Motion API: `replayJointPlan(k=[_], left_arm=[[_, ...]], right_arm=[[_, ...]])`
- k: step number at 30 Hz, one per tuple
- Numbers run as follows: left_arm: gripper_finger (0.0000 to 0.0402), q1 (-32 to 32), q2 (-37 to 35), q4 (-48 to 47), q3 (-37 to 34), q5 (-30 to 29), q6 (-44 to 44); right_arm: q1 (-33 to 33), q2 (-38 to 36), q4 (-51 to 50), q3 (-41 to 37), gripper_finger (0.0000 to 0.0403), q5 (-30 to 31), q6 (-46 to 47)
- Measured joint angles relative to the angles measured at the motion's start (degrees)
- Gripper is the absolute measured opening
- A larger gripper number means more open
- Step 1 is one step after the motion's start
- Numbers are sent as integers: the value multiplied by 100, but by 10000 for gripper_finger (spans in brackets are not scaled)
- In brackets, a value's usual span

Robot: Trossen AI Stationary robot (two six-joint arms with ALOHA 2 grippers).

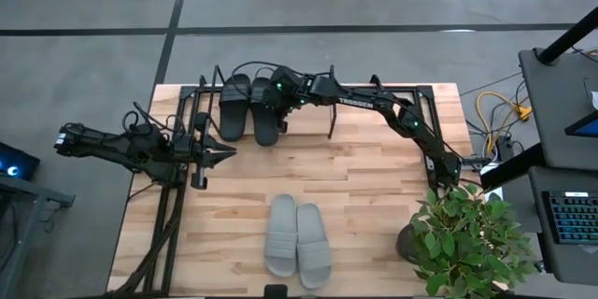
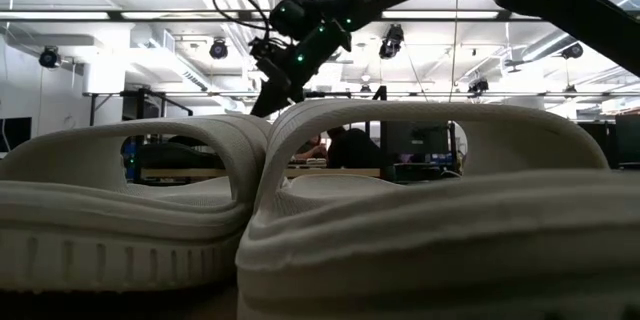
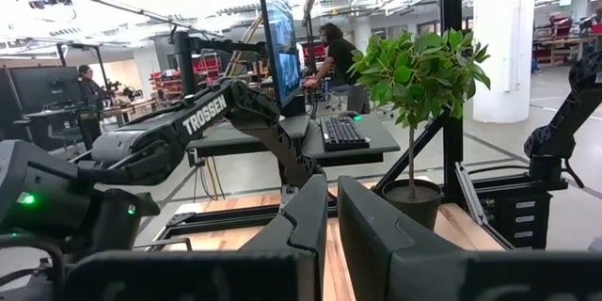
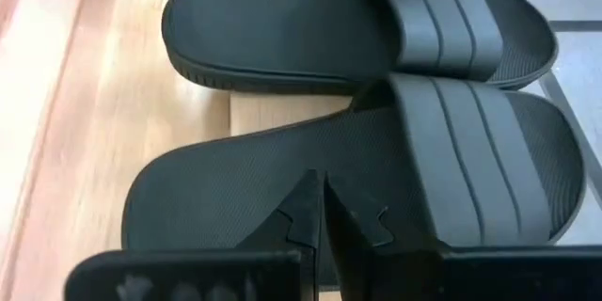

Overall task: Pick and place slides into the shelf
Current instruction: Adjust the right black slide from the shelf

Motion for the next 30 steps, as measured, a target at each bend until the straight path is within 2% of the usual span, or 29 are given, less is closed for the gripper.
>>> replayJointPlan(k=[22, 30], left_arm=[[15, -3, -106, 0, -2, 39, 9], [15, -3, -106, -4, -7, 42, 9]], right_arm=[[-228, 348, 319, -11, 8, 34, -3], [-321, 348, 748, -11, 8, 33, 17]])
